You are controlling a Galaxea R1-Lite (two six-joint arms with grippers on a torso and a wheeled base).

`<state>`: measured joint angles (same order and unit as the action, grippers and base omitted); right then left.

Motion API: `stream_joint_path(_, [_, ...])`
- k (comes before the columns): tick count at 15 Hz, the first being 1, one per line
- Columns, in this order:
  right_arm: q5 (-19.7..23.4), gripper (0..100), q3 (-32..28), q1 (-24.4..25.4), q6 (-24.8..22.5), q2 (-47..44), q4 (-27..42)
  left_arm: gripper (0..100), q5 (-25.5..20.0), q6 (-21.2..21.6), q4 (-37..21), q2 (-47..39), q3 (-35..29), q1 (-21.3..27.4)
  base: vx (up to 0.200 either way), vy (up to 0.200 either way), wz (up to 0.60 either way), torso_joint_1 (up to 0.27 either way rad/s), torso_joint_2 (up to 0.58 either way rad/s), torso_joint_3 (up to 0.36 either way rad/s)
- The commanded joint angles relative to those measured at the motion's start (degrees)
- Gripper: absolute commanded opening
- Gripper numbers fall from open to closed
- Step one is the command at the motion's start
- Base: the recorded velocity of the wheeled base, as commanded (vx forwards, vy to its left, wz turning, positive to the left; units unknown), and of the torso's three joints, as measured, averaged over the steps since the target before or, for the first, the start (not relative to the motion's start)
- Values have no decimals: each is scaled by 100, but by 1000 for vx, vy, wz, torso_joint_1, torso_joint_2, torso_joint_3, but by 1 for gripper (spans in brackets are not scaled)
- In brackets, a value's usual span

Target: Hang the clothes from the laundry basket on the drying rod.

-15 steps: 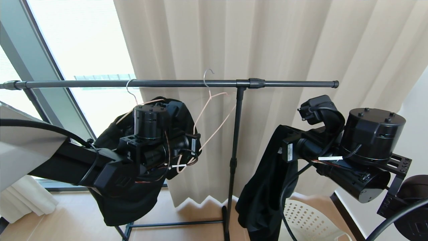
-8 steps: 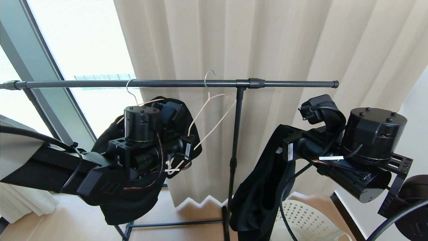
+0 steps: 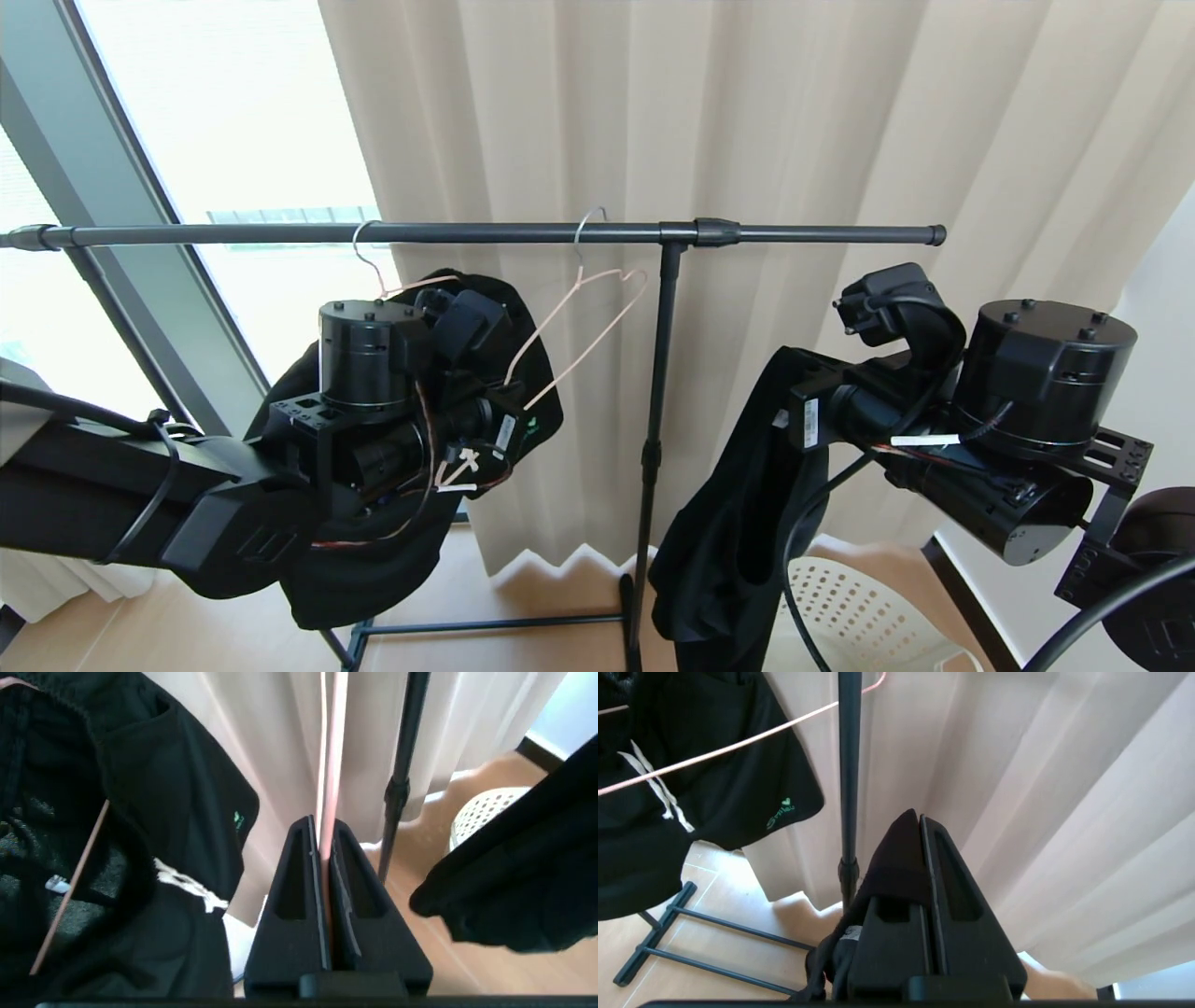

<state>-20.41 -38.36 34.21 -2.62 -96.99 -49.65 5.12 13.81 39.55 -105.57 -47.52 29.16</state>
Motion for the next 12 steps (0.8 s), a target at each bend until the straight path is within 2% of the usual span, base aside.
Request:
stream_joint_path(1, [2, 0, 4, -2, -2, -4, -1, 0, 24, 34, -8, 54, 41, -7, 0, 0, 0, 0, 0, 0])
stream_joint_path(5, [2, 0, 4, -2, -2, -4, -1, 0, 59, 95, 0, 124, 138, -7, 0, 0, 0, 0, 0, 0])
stream_joint_path(9, [2, 0, 22, -2, -2, -13, -9, 0, 86, 456, -17, 256, 305, -24, 0, 0, 0, 0, 0, 0])
stream_joint_path(12, [2, 0, 22, -2, -2, -13, -1, 0, 94, 939, -35, 397, 542, -51, 0, 0, 0, 0, 0, 0])
